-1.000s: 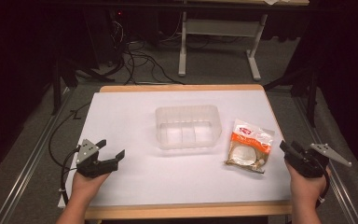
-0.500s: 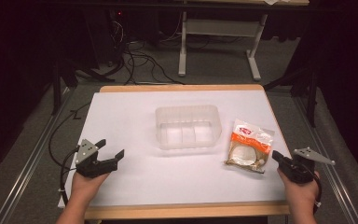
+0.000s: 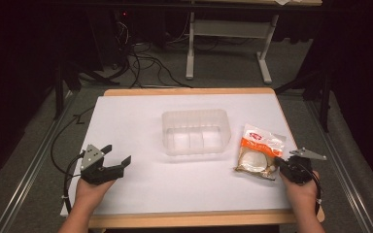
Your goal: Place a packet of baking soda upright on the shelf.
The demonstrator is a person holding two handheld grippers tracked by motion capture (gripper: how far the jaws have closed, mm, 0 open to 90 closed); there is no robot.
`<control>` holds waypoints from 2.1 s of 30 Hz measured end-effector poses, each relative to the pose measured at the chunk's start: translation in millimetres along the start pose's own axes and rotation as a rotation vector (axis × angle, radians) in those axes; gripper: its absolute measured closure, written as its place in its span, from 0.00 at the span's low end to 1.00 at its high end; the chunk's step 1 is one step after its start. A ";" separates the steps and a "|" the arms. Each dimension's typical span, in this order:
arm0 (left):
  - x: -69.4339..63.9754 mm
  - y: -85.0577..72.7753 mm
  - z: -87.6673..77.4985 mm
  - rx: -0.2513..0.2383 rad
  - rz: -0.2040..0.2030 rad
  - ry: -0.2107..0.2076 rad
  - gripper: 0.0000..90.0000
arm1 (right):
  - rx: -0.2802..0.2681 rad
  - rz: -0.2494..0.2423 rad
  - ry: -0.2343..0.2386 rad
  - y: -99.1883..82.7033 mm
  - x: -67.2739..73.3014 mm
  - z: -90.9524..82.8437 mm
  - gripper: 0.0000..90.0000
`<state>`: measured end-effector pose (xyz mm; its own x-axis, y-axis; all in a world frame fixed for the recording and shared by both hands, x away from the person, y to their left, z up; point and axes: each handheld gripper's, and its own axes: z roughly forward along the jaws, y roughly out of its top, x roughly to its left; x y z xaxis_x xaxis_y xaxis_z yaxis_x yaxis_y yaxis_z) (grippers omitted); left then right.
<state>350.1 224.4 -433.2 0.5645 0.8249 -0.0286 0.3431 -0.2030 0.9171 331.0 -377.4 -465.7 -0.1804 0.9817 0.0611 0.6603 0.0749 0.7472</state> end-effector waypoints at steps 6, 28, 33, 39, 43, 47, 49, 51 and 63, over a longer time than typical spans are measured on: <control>1.1 -0.3 0.4 0.004 0.000 -0.001 0.19 | 0.066 -0.037 0.024 -5.9 7.7 2.4 1.00; 0.3 0.3 2.8 0.001 -0.002 -0.012 0.19 | -0.081 0.015 0.036 -8.0 -1.2 -33.8 0.92; 1.1 0.2 3.2 0.003 -0.002 -0.009 0.19 | -0.118 0.057 -0.006 -5.2 -19.0 -34.5 0.82; 0.8 -0.2 4.1 0.008 -0.001 -0.005 0.19 | -0.123 0.110 -0.058 -4.0 -36.1 -31.7 0.65; 0.3 -0.4 4.7 0.015 0.002 -0.005 0.19 | -0.106 0.148 -0.085 -7.7 -45.8 -27.3 0.56; -0.4 -0.8 5.7 0.021 0.004 -0.003 0.19 | -0.082 0.181 -0.071 -11.0 -51.3 -19.9 0.50; -1.0 -1.0 6.1 0.025 0.008 -0.003 0.19 | -0.069 0.193 -0.058 -12.0 -52.2 -13.9 0.48; -1.4 -1.0 6.4 0.026 0.009 -0.002 0.19 | -0.056 0.195 -0.045 -13.2 -51.1 -8.8 0.47; -1.4 -2.0 7.4 0.037 0.014 -0.002 0.19 | -0.036 0.205 0.036 -11.6 -47.0 -0.7 0.63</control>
<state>354.2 219.8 -438.0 0.5709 0.8208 -0.0169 0.3630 -0.2338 0.9020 331.3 -424.5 -476.8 -0.0715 0.9688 0.2372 0.6598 -0.1324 0.7397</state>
